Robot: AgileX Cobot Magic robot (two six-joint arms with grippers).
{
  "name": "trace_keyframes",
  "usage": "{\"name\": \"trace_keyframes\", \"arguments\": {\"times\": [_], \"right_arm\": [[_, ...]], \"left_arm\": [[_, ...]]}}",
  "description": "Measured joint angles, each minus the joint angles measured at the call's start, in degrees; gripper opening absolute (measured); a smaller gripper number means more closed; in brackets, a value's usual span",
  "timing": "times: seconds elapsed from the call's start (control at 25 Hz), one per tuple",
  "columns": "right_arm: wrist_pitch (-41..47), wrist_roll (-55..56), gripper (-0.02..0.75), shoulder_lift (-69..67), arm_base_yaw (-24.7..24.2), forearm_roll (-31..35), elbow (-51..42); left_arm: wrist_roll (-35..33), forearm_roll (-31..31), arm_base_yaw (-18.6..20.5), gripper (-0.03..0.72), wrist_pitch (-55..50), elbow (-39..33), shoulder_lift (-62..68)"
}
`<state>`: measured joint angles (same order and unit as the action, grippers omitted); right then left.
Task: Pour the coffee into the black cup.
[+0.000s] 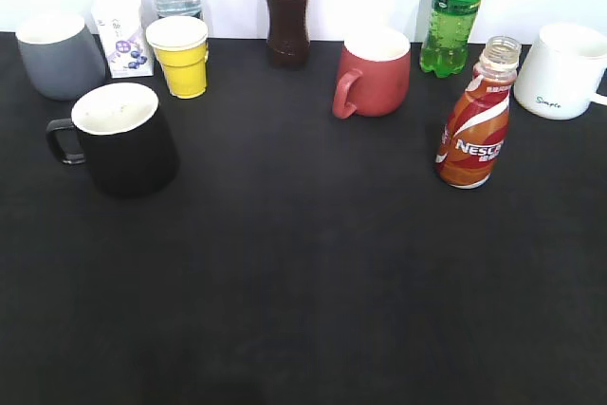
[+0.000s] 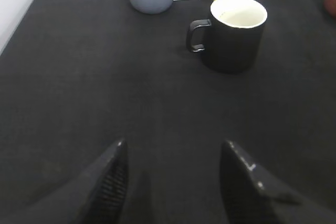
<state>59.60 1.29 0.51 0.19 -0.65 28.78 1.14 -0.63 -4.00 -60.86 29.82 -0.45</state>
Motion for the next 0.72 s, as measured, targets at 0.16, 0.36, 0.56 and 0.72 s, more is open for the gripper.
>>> {"name": "trace_keyframes", "arguments": {"times": [0.16,0.36,0.56,0.72], "right_arm": [[0.0,0.0,0.554,0.0,0.0,0.0,0.0],[0.0,0.0,0.554,0.0,0.0,0.0,0.0],[0.0,0.0,0.554,0.0,0.0,0.0,0.0],[0.0,0.0,0.554,0.0,0.0,0.0,0.0]], "left_arm": [[0.0,0.0,0.0,0.428,0.0,0.0,0.0],[0.0,0.0,0.0,0.428,0.0,0.0,0.0],[0.0,0.05,0.0,0.421,4.19,1.37,5.95],[0.0,0.05,0.0,0.421,27.22,1.65,23.3]]}}
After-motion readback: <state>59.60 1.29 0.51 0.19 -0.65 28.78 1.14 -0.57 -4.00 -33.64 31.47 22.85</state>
